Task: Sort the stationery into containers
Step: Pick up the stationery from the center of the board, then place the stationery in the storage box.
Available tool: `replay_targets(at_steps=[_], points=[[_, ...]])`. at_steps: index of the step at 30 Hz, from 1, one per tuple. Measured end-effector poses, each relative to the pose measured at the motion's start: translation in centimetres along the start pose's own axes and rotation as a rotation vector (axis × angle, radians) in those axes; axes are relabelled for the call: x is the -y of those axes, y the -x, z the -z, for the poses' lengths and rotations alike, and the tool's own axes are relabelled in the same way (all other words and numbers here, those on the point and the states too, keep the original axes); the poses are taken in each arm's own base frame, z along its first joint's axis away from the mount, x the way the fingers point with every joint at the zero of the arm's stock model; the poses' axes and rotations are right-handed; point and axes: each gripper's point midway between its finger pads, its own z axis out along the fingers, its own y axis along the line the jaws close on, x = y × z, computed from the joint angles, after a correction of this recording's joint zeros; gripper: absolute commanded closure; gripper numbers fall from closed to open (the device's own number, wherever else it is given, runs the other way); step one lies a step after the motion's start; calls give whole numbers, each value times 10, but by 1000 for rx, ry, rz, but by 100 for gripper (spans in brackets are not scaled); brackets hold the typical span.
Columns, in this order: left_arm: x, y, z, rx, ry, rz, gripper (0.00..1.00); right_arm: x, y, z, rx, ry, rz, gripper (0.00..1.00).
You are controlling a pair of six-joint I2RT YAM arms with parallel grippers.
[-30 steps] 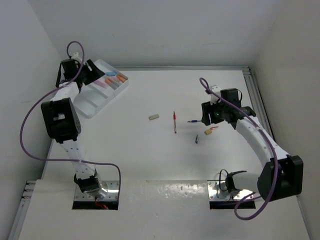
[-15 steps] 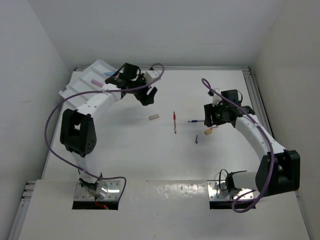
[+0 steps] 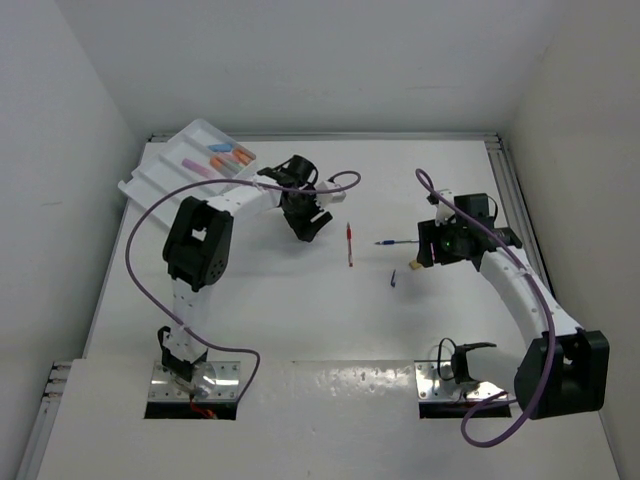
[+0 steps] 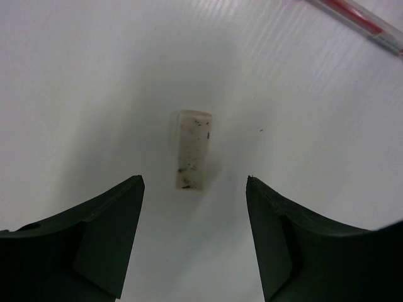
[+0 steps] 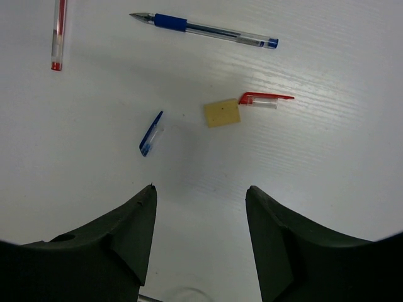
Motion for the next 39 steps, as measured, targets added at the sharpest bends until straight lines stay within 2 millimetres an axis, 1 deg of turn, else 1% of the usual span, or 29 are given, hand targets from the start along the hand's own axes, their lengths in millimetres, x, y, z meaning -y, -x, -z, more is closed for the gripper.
replay_targets(at_steps=[3,6,10,13,14,15,16,18,19,21,22,25,26,27,30,31,32,33,36,37,39], points=[[5,4,-2,2,0,-14,28,-1,-2,-1,-4,9,-2,42],[5,5,-4,7,9,-22,31,-2,-2,-1,-4,13,-2,42],[2,-1,-10,-6,33,-19,35,-2,-2,-1,-6,13,-2,42],[0,-8,-16,-22,49,-16,41,-2,-2,-1,-7,14,0,42],[-1,-10,-18,-27,54,-16,48,-2,-3,-2,-8,14,1,42],[0,-12,-20,-32,57,-13,51,-2,-3,-2,-8,14,0,42],[1,-14,-22,-37,59,-15,58,-2,-3,-2,-10,14,0,42],[2,-14,-23,-37,58,-18,64,-2,-3,-2,-11,14,0,42],[3,-14,-24,-37,59,-21,71,-1,-3,-3,-11,14,1,42],[3,-15,-24,-40,62,-24,78,-1,-3,-3,-10,14,1,42],[3,-15,-24,-38,65,-26,83,-1,-2,-4,-10,14,2,42],[1,-17,-21,-19,62,-11,92,-1,-5,-7,-27,15,-1,42],[-1,-19,-19,-11,62,2,92,-1,-6,-9,-33,16,-3,43],[-2,-25,-16,-12,60,22,93,-1,-7,-9,-37,17,-4,42],[-16,-54,6,-23,70,142,97,-2,-7,-11,-42,24,-6,43],[-32,-65,23,-11,100,202,98,-2,-7,-11,-40,25,-6,42],[-45,-73,39,11,126,256,98,-2,-6,-12,-38,27,-6,42],[-59,-78,58,40,163,312,100,-3,-5,-12,-35,29,-5,43],[-108,-90,131,178,305,461,100,-6,-3,-13,-26,40,2,43],[-120,-96,153,216,343,499,100,-8,-3,-13,-26,46,4,42],[-143,-113,195,274,419,568,100,-11,-2,-13,-26,53,12,42]])
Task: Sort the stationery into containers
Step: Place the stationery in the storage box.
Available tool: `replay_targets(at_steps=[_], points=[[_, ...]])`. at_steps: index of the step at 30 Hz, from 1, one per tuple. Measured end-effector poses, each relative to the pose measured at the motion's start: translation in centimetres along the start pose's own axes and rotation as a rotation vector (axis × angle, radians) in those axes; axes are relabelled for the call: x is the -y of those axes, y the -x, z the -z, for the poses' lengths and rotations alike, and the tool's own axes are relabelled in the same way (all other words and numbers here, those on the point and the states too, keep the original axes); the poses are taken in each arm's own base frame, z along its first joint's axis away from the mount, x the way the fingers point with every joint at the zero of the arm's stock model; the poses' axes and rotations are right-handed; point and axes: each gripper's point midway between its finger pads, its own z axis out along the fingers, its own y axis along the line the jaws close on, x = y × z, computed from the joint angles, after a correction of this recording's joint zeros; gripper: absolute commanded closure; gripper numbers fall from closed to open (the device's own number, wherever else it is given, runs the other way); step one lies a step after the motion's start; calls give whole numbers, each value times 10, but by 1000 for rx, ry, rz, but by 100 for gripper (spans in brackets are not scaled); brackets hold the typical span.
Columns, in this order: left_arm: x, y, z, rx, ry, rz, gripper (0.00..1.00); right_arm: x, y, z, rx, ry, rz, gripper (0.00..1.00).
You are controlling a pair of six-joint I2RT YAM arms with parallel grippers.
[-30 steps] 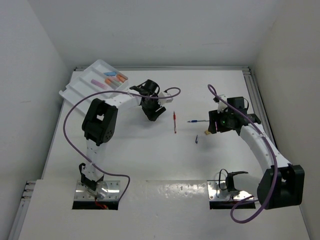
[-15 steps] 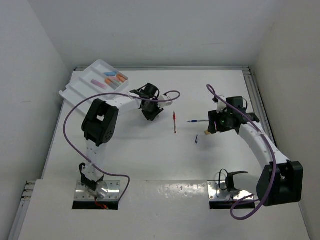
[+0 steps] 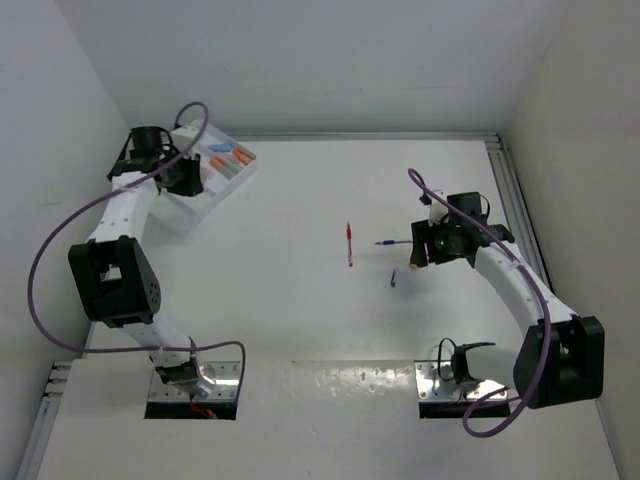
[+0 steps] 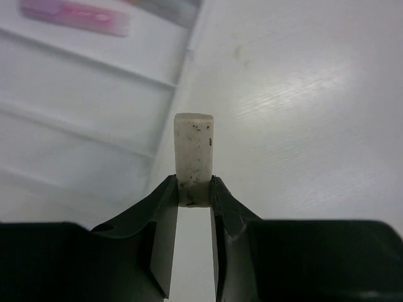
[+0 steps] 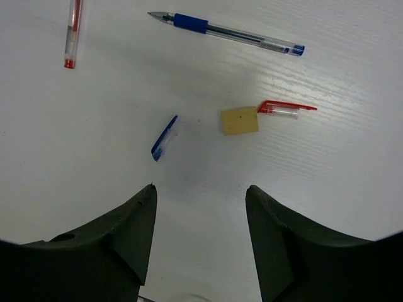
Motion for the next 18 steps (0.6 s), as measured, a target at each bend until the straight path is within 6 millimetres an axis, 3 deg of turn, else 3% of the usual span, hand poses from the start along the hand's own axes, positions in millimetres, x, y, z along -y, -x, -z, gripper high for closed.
replay_targets(at_steps=[3,6,13,18], points=[[-42,-1,21,19,48,77,100,-4,0,-1,0,8,11,42],[-65,-22,23,-24,38,161,100,-7,1,-2,0,14,11,42],[-90,-87,-2,-182,-6,332,98,-7,-1,-6,-4,15,6,42],[-94,-105,-12,-229,-11,386,94,-7,-8,-9,-15,16,5,42]])
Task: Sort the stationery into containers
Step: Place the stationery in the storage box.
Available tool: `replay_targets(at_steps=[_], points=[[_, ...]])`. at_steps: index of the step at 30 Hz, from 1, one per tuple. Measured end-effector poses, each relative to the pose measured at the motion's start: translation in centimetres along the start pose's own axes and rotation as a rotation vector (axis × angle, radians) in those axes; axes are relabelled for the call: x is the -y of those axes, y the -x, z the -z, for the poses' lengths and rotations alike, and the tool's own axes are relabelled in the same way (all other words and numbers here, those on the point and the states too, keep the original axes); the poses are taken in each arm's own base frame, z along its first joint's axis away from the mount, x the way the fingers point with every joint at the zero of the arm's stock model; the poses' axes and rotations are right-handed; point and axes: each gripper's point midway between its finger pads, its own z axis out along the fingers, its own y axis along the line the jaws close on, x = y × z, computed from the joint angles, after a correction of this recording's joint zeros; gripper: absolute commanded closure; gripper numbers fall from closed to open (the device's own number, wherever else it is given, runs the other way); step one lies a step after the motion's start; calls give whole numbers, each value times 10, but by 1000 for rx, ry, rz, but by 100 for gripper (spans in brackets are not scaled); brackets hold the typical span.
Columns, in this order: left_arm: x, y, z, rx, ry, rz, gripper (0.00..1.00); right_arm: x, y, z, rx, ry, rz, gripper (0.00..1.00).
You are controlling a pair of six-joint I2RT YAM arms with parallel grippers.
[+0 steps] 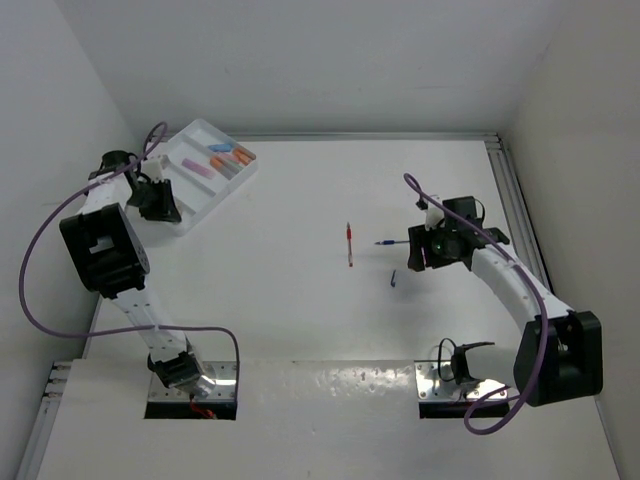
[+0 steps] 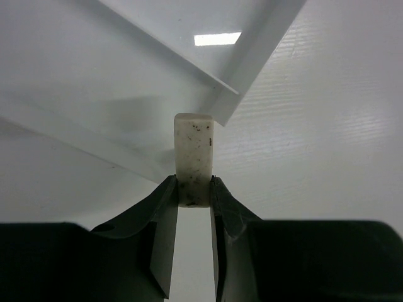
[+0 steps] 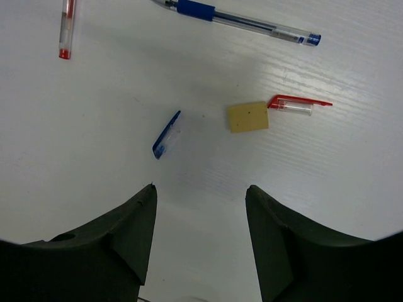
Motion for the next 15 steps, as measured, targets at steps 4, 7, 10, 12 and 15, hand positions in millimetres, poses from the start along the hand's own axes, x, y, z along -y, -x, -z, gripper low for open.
replay_targets(at_steps=[4,7,10,12,15], points=[[-5,7,-4,9,13,10,92,1,-12,-4,-28,1,5,42],[-13,16,-5,28,44,10,87,2,-16,-6,-43,0,10,42],[-21,22,-7,36,73,14,86,2,-17,-7,-45,0,12,42],[-26,23,-10,33,89,18,83,3,-17,-7,-48,-1,13,42],[-33,24,-15,26,111,24,65,3,-18,-7,-51,-1,13,42]])
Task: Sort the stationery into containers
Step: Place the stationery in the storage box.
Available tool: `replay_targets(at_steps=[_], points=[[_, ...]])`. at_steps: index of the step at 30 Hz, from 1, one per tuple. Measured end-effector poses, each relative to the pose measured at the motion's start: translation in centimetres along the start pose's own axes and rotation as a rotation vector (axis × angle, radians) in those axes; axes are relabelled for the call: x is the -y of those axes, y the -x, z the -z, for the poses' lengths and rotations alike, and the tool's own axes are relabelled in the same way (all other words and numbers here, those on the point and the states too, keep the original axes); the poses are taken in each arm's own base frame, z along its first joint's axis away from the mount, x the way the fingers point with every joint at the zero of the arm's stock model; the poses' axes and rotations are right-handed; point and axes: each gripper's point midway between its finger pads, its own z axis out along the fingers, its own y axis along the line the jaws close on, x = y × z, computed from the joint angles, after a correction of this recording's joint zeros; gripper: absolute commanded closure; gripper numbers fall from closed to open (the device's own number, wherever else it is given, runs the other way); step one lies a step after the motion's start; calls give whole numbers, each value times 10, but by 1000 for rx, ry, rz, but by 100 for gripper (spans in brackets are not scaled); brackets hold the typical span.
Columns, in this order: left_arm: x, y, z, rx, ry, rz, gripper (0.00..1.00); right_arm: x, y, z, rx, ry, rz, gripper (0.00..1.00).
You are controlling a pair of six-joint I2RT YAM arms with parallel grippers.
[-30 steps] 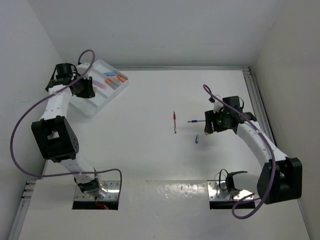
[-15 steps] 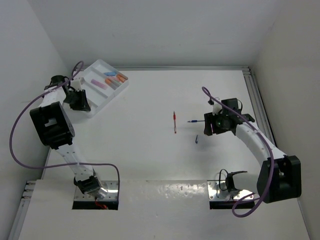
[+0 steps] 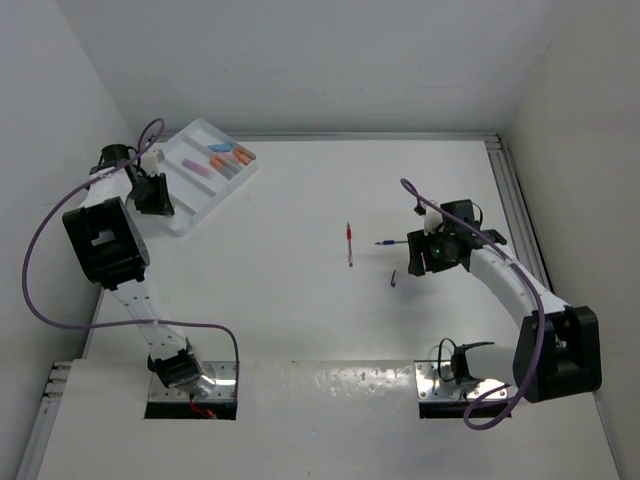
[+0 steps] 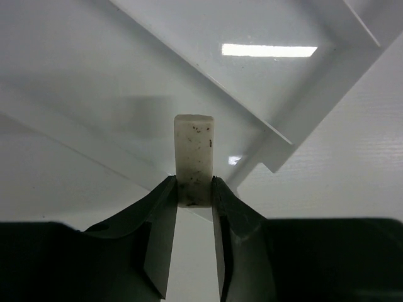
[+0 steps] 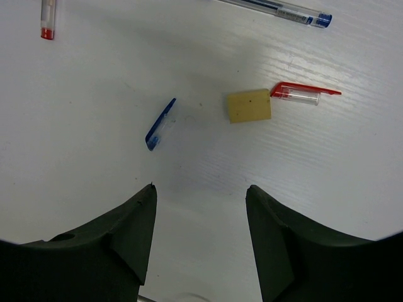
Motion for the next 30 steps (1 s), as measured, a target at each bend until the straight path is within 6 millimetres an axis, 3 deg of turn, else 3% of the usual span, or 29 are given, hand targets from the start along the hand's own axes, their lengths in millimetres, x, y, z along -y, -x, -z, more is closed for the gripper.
replay_targets(at_steps=[1,4,5,9,13,22,30], points=[[-2,-1,-1,-5,7,4,53,0,0,0,-1,0,0,42],[-4,3,0,-1,19,2,37,0,0,0,-1,0,1,44],[-5,5,1,5,22,-1,35,0,0,0,-2,0,3,50],[-5,11,2,21,30,-19,33,1,-1,0,-6,-2,16,55],[1,12,11,50,43,-48,33,9,-5,0,-22,-56,-29,48],[64,24,72,224,22,-183,32,35,-21,-4,-54,-263,-251,41],[96,19,81,263,-3,-246,31,40,-36,-29,-147,-302,-361,39]])
